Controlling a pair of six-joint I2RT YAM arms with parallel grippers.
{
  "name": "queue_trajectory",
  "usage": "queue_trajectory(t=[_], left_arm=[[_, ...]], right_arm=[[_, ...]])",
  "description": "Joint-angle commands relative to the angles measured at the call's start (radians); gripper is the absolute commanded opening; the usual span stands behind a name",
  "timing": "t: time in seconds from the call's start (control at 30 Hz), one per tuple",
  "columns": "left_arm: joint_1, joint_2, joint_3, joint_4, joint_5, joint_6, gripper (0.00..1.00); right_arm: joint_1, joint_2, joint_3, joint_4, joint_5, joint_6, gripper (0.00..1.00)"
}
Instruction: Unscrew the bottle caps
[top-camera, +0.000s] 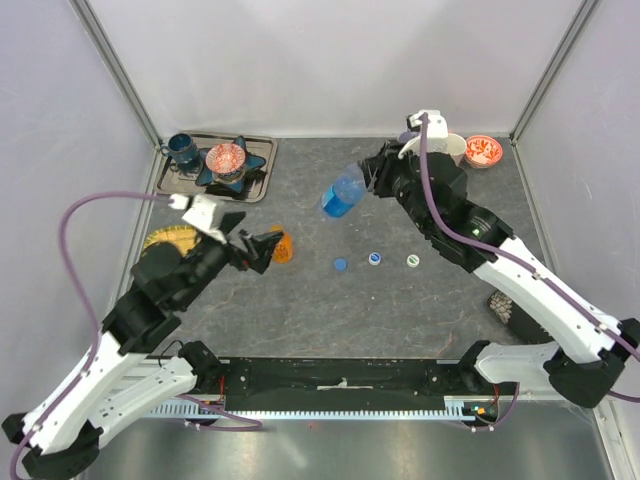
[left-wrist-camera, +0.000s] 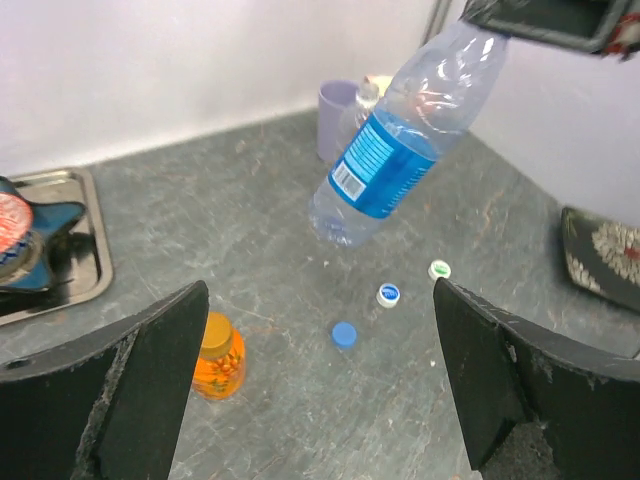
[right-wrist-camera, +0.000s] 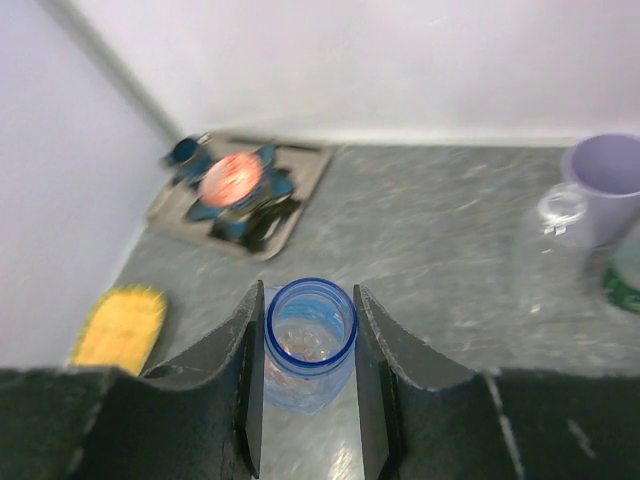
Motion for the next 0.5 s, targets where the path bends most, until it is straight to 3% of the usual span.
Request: queue_trajectory(t=[0.0,0.2,0.47], left_arm=[[0.002,-0.129,-0.044,-0.009,-0.060,-0.025,0.99],[0.002,-0.212,-0.106,0.003,0.021,-0.014,0.99],[0.002,-0.253,-0.150,-0.009,0.057,0.004,0.99]], right_arm=[[-0.006,0.106,0.023,0.129,0.304,-0.118,0.00],[-0.044,0.344,0.112,0.384,0.409,-0.257,0.00],[-0.119,0.733,0.466,0.363,0.422,-0.304,0.00]])
